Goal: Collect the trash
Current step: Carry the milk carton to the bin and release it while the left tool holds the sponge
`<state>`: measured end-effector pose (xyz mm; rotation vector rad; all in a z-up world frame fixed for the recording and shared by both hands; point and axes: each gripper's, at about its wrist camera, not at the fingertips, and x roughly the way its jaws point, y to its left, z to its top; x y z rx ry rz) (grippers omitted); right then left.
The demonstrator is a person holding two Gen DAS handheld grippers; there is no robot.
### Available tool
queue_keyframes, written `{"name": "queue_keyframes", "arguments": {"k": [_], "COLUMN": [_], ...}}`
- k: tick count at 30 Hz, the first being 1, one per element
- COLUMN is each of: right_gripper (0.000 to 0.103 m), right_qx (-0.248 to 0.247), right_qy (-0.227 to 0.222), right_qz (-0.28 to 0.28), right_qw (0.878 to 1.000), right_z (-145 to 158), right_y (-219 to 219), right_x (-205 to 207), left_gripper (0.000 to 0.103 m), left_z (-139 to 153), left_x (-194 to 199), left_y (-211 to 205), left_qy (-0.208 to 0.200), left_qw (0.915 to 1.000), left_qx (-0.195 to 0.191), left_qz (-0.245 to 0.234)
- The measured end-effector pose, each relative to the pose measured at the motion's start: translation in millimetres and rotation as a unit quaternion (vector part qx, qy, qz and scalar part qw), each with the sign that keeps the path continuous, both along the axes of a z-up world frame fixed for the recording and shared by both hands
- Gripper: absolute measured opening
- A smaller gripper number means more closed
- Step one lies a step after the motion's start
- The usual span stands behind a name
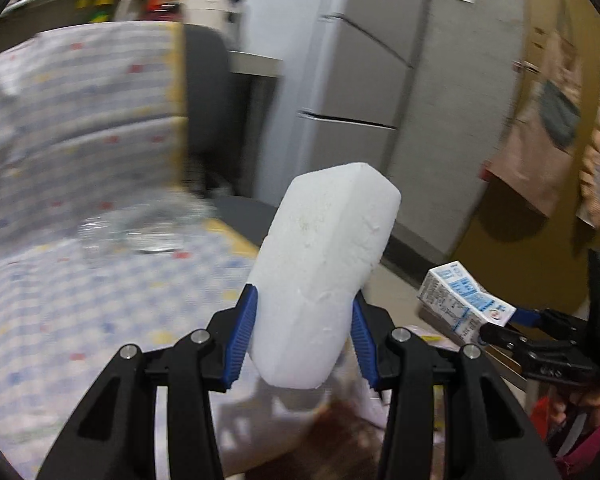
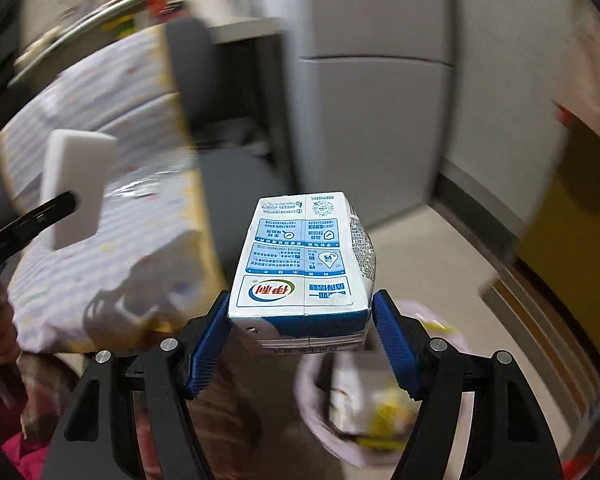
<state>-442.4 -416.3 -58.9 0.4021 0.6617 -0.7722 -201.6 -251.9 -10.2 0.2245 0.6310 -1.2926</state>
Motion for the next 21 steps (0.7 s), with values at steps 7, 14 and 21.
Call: {"name": "queue_keyframes", "arguments": {"k": [7,14,21], "right_gripper": [0.071,0.084,0.084], "right_qx": [0.046,0.080,0.078], "right_qy": [0.003,0.040,0.004], "right_qz": [-0.106,-0.176,-0.167], "right_qw": [0.993,0.980,0.983], "right_z": [-22.3,-58.7,-56.5], "right_y": [-23.1,-47.9,-49.5], "right_x": [-49.9,-68.2,-76.4], "left_gripper": [0.044,0.044,0.046], "left_z": [-11.1,-25.0,-40.8], "left_x": [-57.8,-70.8,-82.9], "left_y": [-32.8,-42.6,-55.0], "left_qy": [-0.017,-0.021,-0.025], "left_qw": [0.9963,0.9941,0.9903], "left_qx": [0.012,0.037,0.063], "left_qz": [-0.083,-0.099,-0.121]}}
